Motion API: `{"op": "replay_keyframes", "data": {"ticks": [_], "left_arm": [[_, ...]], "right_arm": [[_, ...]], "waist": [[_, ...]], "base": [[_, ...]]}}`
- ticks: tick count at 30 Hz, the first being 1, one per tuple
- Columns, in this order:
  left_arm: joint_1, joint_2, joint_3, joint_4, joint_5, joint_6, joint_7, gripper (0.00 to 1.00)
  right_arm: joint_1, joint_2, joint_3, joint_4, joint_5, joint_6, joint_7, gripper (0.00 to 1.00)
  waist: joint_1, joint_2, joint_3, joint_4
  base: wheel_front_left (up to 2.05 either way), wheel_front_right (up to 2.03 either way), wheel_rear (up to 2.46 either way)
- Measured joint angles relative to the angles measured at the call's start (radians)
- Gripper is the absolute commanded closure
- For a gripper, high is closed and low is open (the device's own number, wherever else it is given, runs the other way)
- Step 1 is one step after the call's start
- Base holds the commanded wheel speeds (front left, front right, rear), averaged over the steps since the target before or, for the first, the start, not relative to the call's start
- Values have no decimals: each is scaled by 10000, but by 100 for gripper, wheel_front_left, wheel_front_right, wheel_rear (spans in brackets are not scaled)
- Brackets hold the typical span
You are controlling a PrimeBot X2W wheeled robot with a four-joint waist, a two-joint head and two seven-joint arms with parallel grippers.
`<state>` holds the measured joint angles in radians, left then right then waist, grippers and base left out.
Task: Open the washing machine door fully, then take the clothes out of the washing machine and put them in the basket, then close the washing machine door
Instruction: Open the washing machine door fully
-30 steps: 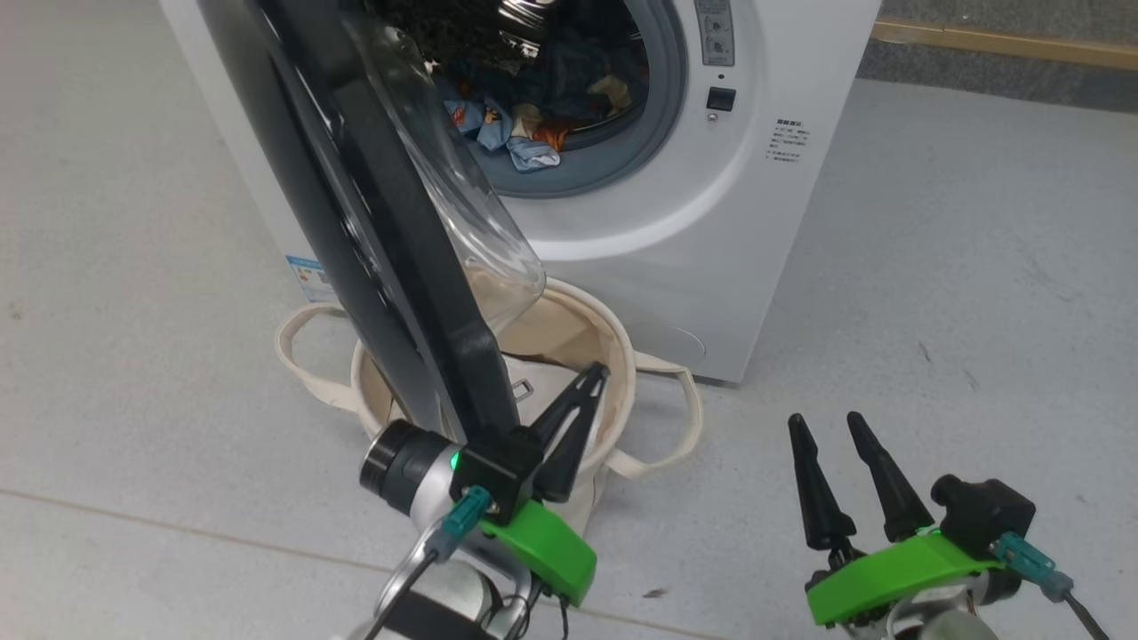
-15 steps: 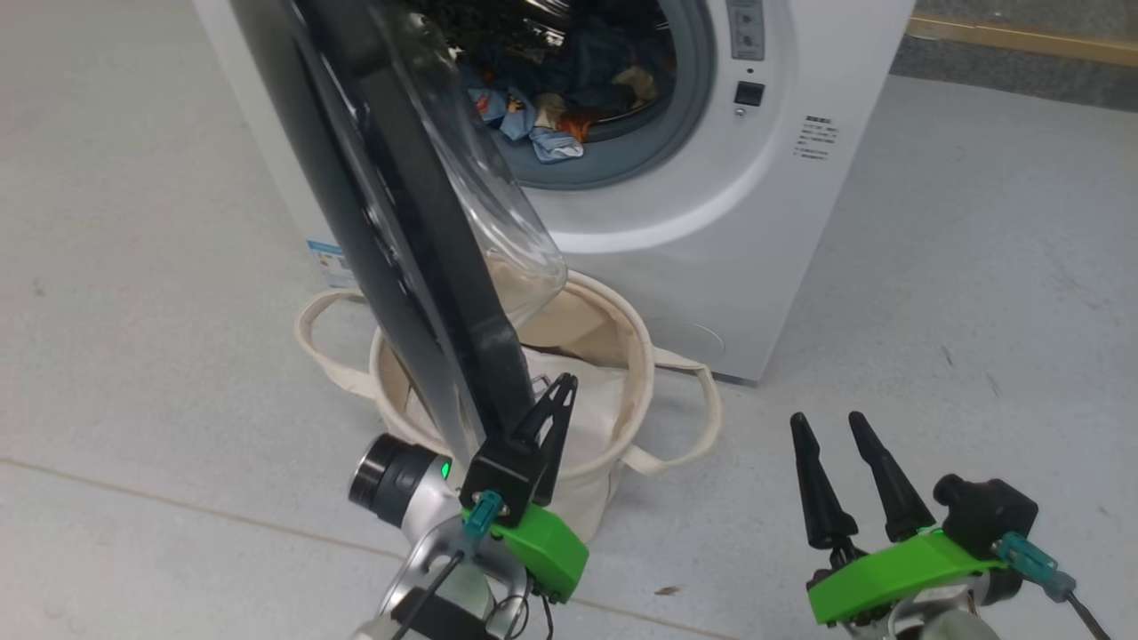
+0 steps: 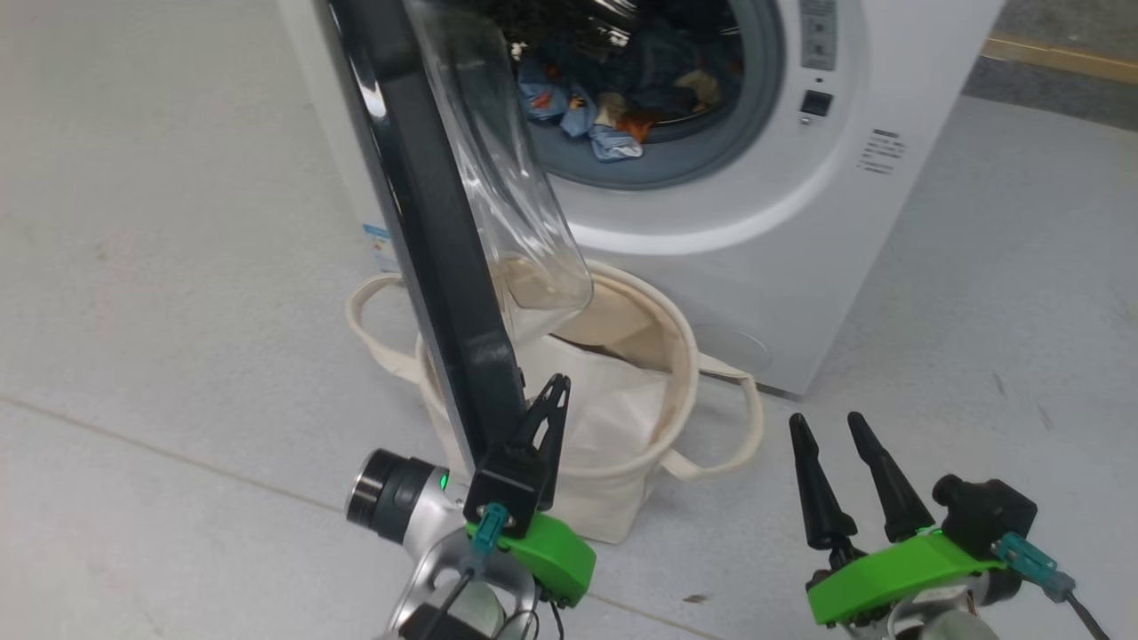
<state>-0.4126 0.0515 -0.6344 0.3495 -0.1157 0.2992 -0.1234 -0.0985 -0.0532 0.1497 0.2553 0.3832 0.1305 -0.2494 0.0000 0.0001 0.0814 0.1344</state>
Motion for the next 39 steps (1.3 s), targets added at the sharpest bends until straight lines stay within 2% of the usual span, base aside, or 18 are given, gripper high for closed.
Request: {"op": "replay_keyframes", "data": {"ticks": [11,18,23,29,39], "left_arm": [[839,336,-31,-1231,259,711,616,100],[1004,652,217,-1536,207,849,803,100],[1035,1089,694,-1572,-59,940,966,100],[1042,1461,1406,-1551,-558,1022,1051,100],[901,2100,2750,-1085,-1365,1141,934,100]], "right_arm": [[12,0,-15,44,-2,0,0,0],[20,0,12,69,-2,0,0,0],[30,0,25,69,-2,0,0,0],[31,0,77,75,-2,0,0,0],[4,0,123,75,-140,0,0,0]], "waist": [[0,0,-126,1136],[0,0,-245,1817],[0,0,-318,2213],[0,0,-259,2354],[0,0,311,2197]], "base": [[0,0,0],[0,0,0],[0,0,0],[0,0,0],[0,0,0]]}}
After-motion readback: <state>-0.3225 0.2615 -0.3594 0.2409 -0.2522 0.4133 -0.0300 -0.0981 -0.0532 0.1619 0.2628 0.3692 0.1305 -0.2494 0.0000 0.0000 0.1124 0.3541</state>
